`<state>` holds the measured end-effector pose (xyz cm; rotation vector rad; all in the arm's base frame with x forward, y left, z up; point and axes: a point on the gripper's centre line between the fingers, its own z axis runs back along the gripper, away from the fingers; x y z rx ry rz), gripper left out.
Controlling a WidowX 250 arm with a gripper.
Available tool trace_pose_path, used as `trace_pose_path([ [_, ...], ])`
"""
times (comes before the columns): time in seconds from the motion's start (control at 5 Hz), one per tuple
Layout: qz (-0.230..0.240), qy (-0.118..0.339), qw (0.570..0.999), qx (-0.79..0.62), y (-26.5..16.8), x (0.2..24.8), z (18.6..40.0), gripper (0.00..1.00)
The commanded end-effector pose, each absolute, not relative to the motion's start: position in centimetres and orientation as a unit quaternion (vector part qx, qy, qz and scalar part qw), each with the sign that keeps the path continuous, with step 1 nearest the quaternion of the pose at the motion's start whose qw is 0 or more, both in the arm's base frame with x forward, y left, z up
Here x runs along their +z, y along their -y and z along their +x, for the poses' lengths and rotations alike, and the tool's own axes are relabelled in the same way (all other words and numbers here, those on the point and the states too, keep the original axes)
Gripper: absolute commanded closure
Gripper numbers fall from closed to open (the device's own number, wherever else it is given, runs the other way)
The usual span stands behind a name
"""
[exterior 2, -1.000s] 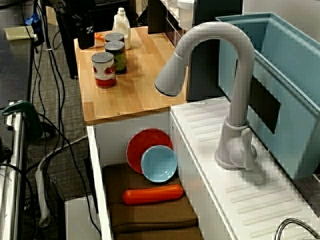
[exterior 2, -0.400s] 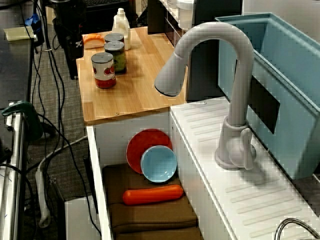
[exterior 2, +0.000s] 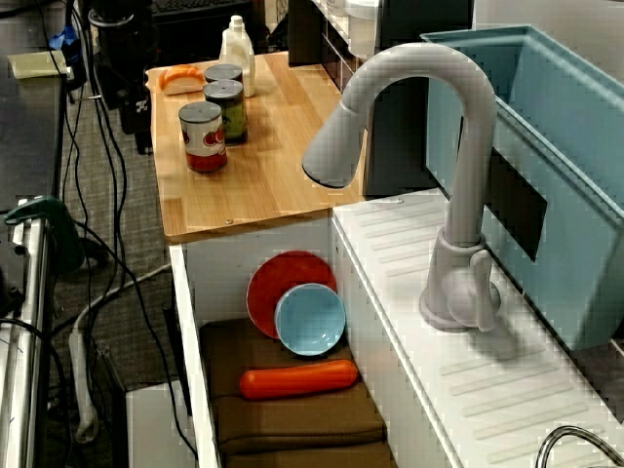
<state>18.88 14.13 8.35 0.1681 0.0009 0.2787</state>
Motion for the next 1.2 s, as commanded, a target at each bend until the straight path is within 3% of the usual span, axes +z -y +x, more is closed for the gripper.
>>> trace_pose_path([
  [0.0, 0.101, 0.013, 0.984, 0.148, -15.5, 8.9, 18.1, 1.00],
  [0.6, 0.105, 0.007, 0.980, 0.167, -16.2, 8.5, 18.8, 1.00],
  [1.0, 0.099, 0.004, 0.979, 0.180, -16.5, 8.5, 20.5, 1.00],
])
